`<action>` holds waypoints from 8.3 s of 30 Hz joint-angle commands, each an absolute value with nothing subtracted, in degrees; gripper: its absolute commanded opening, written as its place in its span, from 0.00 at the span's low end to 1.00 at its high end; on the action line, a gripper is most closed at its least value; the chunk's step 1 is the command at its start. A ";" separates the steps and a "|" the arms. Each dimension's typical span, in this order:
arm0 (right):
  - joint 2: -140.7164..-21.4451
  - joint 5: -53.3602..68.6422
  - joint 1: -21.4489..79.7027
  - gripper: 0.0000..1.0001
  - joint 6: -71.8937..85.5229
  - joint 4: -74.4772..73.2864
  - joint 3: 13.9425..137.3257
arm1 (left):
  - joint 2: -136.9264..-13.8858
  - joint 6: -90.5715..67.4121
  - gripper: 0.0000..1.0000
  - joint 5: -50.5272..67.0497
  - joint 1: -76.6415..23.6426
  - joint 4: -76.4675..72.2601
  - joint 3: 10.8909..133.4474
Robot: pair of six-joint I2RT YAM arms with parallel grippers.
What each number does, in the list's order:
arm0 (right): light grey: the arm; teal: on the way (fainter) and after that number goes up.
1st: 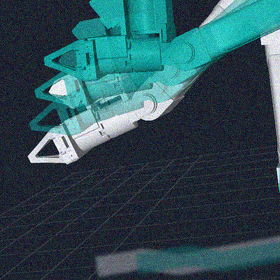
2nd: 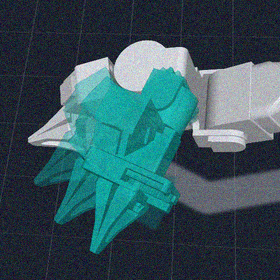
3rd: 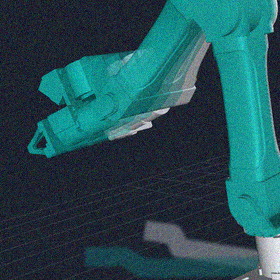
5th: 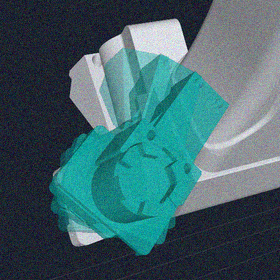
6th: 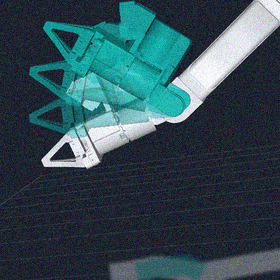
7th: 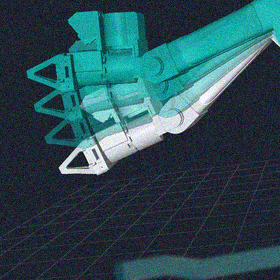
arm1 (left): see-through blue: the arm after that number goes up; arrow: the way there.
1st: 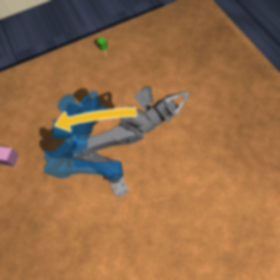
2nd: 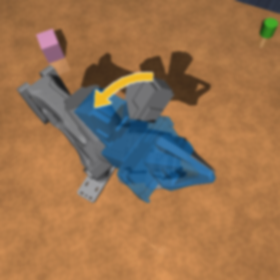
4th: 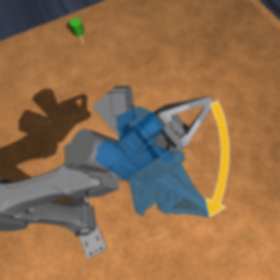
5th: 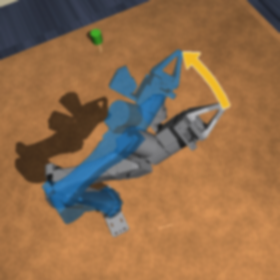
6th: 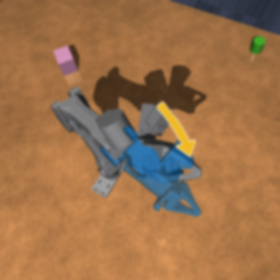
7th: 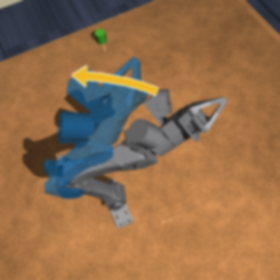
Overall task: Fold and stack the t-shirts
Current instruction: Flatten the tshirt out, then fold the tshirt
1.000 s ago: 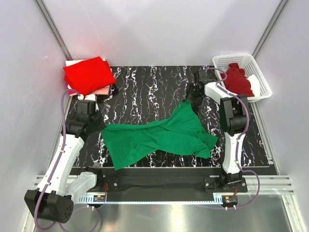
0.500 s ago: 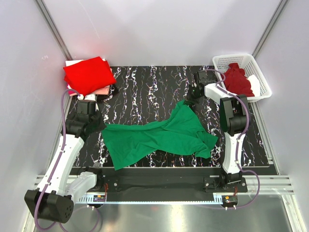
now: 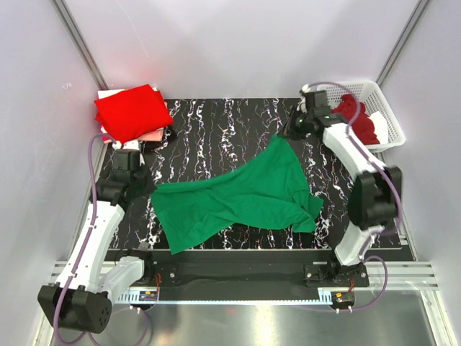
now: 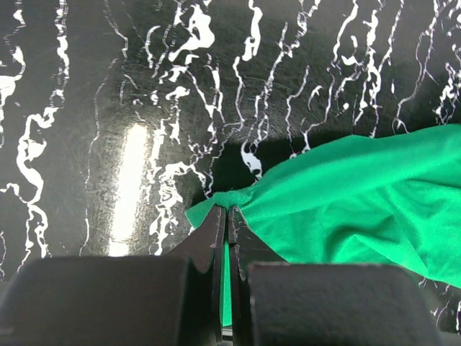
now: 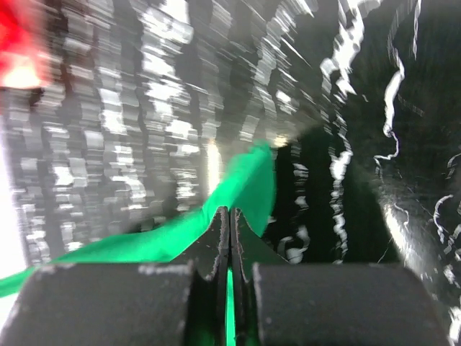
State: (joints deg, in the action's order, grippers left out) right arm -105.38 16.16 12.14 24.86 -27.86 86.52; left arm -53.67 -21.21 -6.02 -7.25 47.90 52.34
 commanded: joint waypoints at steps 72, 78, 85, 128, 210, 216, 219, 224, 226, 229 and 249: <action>-78.82 13.63 2.81 1.00 26.46 -13.61 63.72 | -69.16 -25.66 0.85 2.29 -6.85 33.06 55.20; -97.09 10.81 5.10 1.00 23.38 -28.11 78.27 | -80.75 -28.04 0.84 0.17 -11.60 29.71 57.56; -117.47 9.24 5.89 0.96 24.17 -38.12 93.21 | -99.72 -28.74 0.81 0.17 -11.78 28.21 67.56; -103.04 -2.62 11.16 1.00 25.49 -45.97 99.44 | -78.20 -28.02 0.78 -11.34 -13.79 51.77 78.00; -65.49 -5.98 44.03 0.75 59.76 -53.52 35.79 | -45.96 -48.08 0.00 -11.95 -3.69 28.31 22.41; -67.31 -3.87 45.26 0.66 58.45 -51.33 34.89 | -46.23 -48.34 0.00 -11.17 -3.69 27.07 21.71; -70.57 -3.87 45.18 0.56 55.99 -49.05 35.42 | -46.06 -48.16 0.00 -11.07 -3.69 27.07 21.80; -71.71 -5.71 45.61 0.57 55.99 -47.46 36.12 | -46.14 -48.25 0.00 -10.72 -3.69 26.28 21.36; -73.64 -6.24 46.05 0.59 55.81 -47.55 37.09 | -46.32 -48.25 0.00 -10.46 -3.69 26.19 21.53; -76.10 -7.81 46.32 0.59 55.02 -47.55 38.76 | -46.14 -48.08 0.00 -10.46 -3.69 26.37 21.71; -57.17 -12.13 46.32 0.00 60.19 -58.07 39.02 | -39.91 -50.00 0.00 -3.26 -6.50 30.32 20.57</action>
State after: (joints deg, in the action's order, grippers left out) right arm -64.45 -8.67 45.76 56.10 -51.16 38.20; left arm -41.89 -48.49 -7.22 -4.78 30.13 20.99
